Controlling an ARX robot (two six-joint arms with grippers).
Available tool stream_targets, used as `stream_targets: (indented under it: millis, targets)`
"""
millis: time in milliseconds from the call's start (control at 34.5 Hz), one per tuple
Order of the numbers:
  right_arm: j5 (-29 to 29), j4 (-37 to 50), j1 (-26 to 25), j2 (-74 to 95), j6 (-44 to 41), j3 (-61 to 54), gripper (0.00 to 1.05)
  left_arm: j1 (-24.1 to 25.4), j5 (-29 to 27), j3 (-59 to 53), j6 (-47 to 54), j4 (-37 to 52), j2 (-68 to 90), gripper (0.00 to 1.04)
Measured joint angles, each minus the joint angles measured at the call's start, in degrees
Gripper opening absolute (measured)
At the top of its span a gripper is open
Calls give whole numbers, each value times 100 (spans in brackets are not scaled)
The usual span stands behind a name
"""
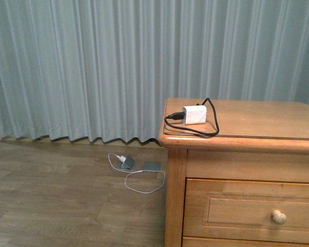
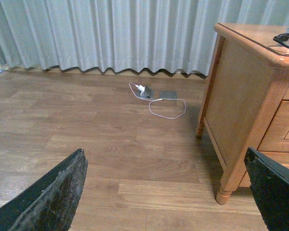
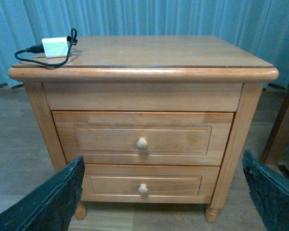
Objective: Put charger into drawer
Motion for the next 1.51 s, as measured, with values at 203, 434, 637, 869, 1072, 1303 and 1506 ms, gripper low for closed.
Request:
stream_targets:
  millis: [203, 434, 637, 869, 1072, 1303, 1506]
  targets:
    - [0, 0, 0, 0, -2, 0, 96, 0, 0, 0, 0, 0, 0, 98]
    - [0, 0, 0, 0, -2, 0, 96, 0, 0, 0, 0, 0, 0, 98]
    - [0, 0, 0, 0, -2, 0, 96, 0, 0, 0, 0, 0, 0, 98]
    - [-619, -933, 92, 787, -680, 269, 96, 0, 2, 0, 0, 0, 0, 98]
    - [-750, 264, 286, 2481, -745, 673, 96, 0, 2, 0, 0, 0, 0, 98]
    - [-496, 2507, 428, 5617, -702, 1335, 96, 0, 4, 0, 0, 0, 0, 98]
    - [-157, 3484, 643, 7676, -542, 2006, 96, 0, 2, 0, 0, 0, 0, 98]
